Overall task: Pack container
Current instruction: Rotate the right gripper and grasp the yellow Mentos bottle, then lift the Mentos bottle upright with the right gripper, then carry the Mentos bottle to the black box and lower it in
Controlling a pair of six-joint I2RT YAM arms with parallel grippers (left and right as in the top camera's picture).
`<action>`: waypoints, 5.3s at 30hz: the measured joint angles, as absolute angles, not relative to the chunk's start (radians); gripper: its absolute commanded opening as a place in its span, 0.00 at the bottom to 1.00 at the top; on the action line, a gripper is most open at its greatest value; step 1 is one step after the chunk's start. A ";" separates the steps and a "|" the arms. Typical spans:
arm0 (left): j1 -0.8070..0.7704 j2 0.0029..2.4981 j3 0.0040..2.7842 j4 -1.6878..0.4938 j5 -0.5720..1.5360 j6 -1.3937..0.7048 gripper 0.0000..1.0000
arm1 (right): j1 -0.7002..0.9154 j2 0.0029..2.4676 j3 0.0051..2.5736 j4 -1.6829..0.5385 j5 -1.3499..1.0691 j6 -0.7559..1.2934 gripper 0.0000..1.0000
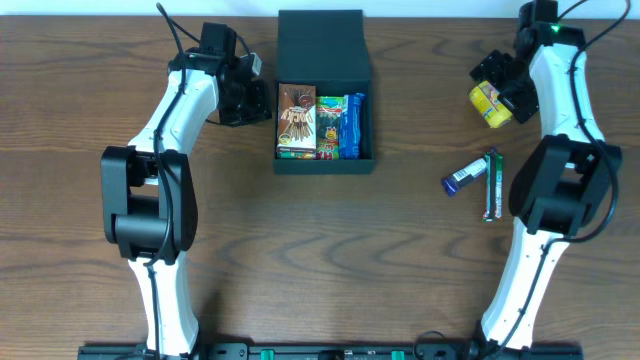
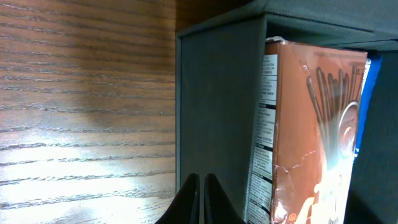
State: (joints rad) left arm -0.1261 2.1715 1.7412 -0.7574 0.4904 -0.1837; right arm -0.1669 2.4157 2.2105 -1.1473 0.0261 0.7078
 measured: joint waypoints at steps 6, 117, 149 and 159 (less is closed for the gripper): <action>-0.126 2.172 1.741 -0.757 0.491 -0.184 0.06 | -0.171 2.419 2.210 -1.146 0.017 0.707 0.99; -0.126 2.172 1.741 -0.754 0.490 -0.187 0.06 | -0.124 2.486 2.244 -1.156 -0.076 -0.299 0.53; -0.126 2.172 1.741 -0.752 0.490 -0.187 0.06 | -0.112 2.542 2.238 -1.176 -0.094 -0.249 0.54; -0.126 2.172 1.741 -0.752 0.490 -0.187 0.06 | -0.085 2.543 2.285 -1.214 -0.097 -0.211 0.52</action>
